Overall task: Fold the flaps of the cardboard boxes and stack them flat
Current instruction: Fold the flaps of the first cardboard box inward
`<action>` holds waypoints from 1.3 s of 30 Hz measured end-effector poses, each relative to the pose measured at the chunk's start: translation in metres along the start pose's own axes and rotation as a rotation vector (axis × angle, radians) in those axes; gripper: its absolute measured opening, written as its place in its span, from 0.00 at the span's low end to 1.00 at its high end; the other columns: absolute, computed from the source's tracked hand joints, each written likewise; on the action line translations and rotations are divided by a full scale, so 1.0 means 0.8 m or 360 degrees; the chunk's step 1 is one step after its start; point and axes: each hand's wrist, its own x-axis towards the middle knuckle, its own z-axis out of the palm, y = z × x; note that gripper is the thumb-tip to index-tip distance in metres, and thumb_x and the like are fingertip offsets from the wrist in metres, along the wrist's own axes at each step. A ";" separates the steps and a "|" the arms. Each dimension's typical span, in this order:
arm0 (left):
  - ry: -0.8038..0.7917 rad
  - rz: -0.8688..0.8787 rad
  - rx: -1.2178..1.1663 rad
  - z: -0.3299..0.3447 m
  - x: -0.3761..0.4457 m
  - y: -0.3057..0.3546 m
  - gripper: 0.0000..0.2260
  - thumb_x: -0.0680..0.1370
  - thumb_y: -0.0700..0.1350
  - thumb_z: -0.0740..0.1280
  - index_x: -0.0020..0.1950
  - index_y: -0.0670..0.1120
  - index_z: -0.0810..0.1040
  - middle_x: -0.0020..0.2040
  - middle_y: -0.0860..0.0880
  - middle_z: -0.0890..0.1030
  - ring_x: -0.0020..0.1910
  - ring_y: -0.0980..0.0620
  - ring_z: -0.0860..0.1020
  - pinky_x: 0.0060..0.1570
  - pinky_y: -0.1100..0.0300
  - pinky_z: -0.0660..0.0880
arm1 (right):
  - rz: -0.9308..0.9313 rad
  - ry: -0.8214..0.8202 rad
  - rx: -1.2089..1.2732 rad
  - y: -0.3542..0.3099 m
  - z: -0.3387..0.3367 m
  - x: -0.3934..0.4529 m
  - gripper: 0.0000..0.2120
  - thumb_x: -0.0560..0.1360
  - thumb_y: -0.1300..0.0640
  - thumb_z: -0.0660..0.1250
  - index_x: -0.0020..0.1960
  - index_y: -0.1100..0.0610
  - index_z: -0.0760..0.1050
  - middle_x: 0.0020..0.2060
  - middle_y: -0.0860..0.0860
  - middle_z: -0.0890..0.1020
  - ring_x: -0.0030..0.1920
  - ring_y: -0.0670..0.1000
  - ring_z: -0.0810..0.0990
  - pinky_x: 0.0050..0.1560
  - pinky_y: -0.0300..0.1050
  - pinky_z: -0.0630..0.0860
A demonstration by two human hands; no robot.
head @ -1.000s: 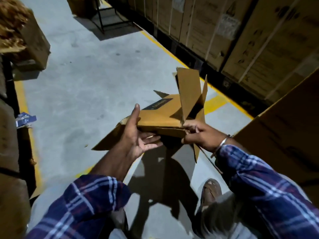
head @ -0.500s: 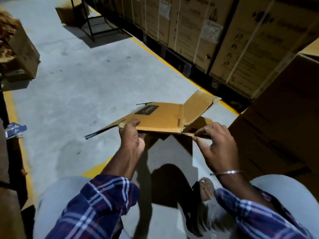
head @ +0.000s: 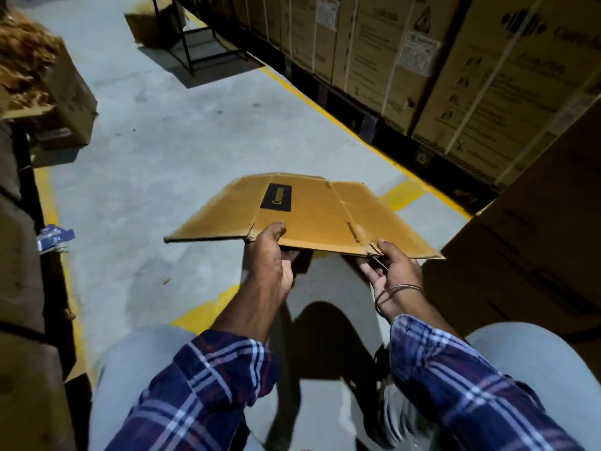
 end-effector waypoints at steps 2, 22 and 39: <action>0.0068 -0.0024 0.0015 -0.015 0.004 0.011 0.13 0.79 0.38 0.67 0.63 0.42 0.78 0.54 0.40 0.83 0.53 0.41 0.82 0.37 0.51 0.81 | -0.0027 0.0095 -0.0202 0.011 0.005 0.003 0.12 0.77 0.69 0.68 0.57 0.61 0.69 0.49 0.64 0.77 0.41 0.59 0.80 0.28 0.48 0.81; 0.0269 0.0193 0.0028 -0.250 0.051 0.228 0.05 0.84 0.38 0.64 0.55 0.41 0.79 0.52 0.42 0.85 0.52 0.48 0.85 0.50 0.56 0.83 | 0.0141 -0.0739 -0.0515 0.181 0.194 -0.005 0.14 0.77 0.74 0.66 0.43 0.58 0.69 0.35 0.57 0.80 0.36 0.58 0.83 0.47 0.68 0.82; 0.0772 -0.0273 -0.0134 -0.448 0.182 0.059 0.07 0.83 0.38 0.66 0.60 0.38 0.77 0.52 0.44 0.85 0.44 0.51 0.85 0.40 0.57 0.82 | 0.0460 -0.0078 -0.1012 0.412 0.114 0.143 0.14 0.76 0.70 0.70 0.58 0.58 0.74 0.48 0.58 0.81 0.44 0.59 0.80 0.36 0.56 0.79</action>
